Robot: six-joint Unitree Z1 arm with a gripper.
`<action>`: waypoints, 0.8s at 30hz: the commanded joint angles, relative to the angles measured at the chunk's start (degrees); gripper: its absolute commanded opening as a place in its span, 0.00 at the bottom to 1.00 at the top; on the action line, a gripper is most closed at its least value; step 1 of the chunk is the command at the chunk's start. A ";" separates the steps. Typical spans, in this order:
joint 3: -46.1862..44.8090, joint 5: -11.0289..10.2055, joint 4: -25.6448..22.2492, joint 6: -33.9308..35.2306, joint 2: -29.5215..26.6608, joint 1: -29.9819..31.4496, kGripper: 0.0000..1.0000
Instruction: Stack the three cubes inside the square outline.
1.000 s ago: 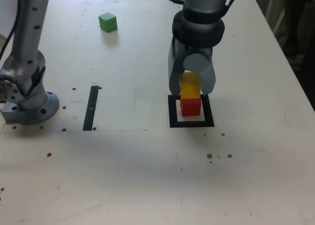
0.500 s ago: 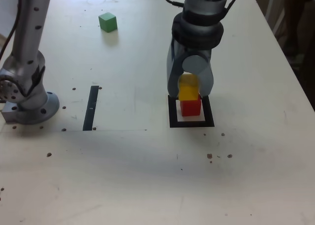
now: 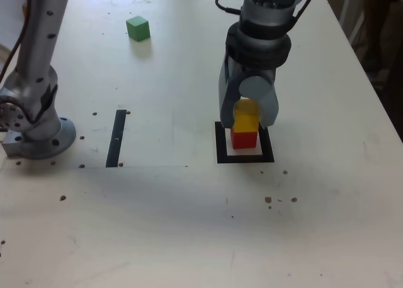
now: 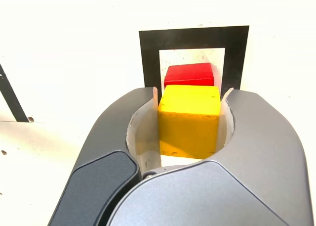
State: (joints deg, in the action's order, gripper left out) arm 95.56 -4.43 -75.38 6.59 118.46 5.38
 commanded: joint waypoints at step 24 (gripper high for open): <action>0.25 -3.27 -3.27 -2.45 -5.20 -4.43 0.99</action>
State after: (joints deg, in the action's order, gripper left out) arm 96.06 -7.61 -78.33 4.38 114.40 1.62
